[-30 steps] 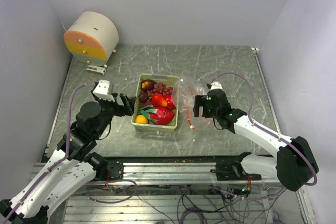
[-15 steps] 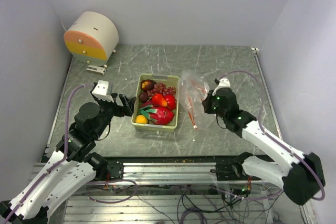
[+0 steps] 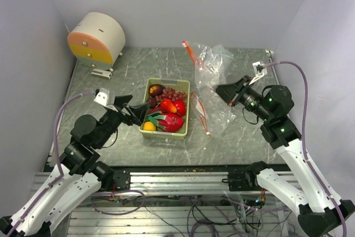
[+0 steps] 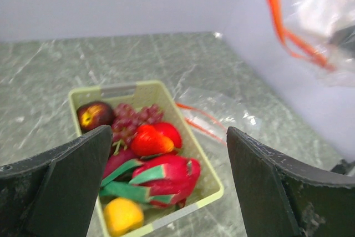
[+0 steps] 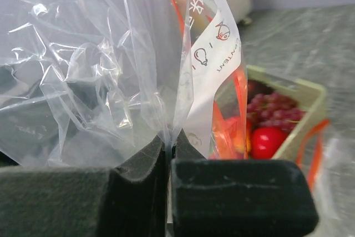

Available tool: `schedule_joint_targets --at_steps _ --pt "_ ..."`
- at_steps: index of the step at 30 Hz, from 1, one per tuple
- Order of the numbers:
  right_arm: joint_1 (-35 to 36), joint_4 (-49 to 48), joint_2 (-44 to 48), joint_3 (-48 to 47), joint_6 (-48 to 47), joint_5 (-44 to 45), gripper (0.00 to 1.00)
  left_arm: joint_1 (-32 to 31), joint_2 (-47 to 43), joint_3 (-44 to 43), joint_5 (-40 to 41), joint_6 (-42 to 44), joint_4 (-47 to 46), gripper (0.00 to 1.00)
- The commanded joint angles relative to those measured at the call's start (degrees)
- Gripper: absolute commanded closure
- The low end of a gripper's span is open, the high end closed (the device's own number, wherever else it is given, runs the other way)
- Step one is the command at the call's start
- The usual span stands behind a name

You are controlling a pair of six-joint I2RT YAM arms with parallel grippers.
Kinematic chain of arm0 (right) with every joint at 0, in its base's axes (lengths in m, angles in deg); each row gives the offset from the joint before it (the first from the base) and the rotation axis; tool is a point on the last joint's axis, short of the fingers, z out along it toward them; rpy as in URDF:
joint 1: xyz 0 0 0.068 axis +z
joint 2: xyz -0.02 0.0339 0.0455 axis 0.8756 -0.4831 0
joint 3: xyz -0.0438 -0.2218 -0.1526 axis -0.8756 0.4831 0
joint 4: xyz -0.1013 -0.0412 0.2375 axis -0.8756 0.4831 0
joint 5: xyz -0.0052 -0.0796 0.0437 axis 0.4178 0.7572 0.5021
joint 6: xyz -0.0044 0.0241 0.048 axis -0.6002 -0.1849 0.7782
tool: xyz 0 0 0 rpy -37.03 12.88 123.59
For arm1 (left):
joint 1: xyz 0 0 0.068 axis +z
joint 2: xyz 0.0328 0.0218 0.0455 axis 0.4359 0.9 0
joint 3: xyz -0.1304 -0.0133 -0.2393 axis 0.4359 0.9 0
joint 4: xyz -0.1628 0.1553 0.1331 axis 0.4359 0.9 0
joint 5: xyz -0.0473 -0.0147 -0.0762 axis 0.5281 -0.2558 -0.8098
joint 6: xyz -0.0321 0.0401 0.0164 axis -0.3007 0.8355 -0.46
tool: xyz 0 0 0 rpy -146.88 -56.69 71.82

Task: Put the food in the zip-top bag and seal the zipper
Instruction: Pick up the zipper food storage bag at the center of the board, then open the zipper of the food storage bag.

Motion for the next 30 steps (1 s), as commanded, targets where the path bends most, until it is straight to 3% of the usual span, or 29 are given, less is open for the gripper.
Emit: schedule_joint_targets --at_steps 1,5,10,20,21,24,30 --pt "-0.9 -9.5 -1.7 -2.0 10.3 -20.5 1.00 0.3 -1.0 0.2 -9.1 -1.4 -13.5 0.04" --pt "-0.9 -19.4 -1.4 -2.4 18.3 -30.3 1.00 0.3 -0.4 1.0 -15.0 -2.6 -24.2 0.04" --pt "-0.9 -28.6 -0.4 -3.3 25.4 -36.5 1.00 0.4 0.2 4.0 -19.8 -6.1 -38.4 0.04" --pt "-0.8 -54.1 -2.0 2.6 45.2 -39.3 1.00 0.4 9.1 5.9 -26.9 -15.7 -63.3 0.04" --pt "-0.8 -55.9 -2.0 3.2 47.0 -39.2 1.00 0.4 10.2 6.0 -27.4 -16.9 -66.0 0.00" --pt "-0.8 -58.1 -1.9 4.0 48.5 -38.8 1.00 0.3 14.4 4.5 -29.9 -19.4 -69.7 0.20" --pt "-0.7 -55.7 -2.5 4.0 46.2 -38.2 1.00 -0.2 21.7 1.6 -30.1 -21.4 -74.9 0.19"
